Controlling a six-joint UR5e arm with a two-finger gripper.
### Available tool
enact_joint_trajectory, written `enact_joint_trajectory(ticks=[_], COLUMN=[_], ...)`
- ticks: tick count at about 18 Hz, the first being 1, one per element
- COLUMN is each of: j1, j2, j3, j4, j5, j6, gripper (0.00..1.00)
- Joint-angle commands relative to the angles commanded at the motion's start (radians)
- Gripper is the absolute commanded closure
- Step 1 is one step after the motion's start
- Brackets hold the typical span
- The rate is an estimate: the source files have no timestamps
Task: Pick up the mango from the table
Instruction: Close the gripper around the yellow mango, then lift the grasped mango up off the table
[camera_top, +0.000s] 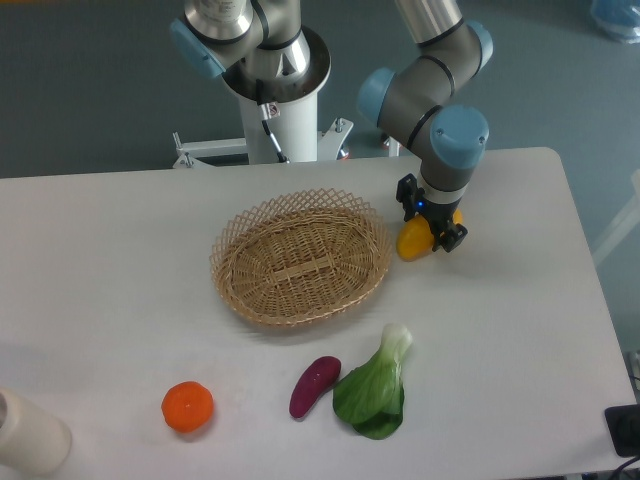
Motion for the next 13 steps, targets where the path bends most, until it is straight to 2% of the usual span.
enact_joint_trajectory(ticks=[5, 10, 13], j1=[0.002, -0.002, -0.014], j2=[0.011, 0.011, 0.011], j3=[0.057, 0.141, 0.178], j4=[-0.023, -0.086, -0.089], j5=[0.011, 0.014, 0.008], j6=[0.009, 0.002, -0.003], gripper=[0.48, 0.47, 0.47])
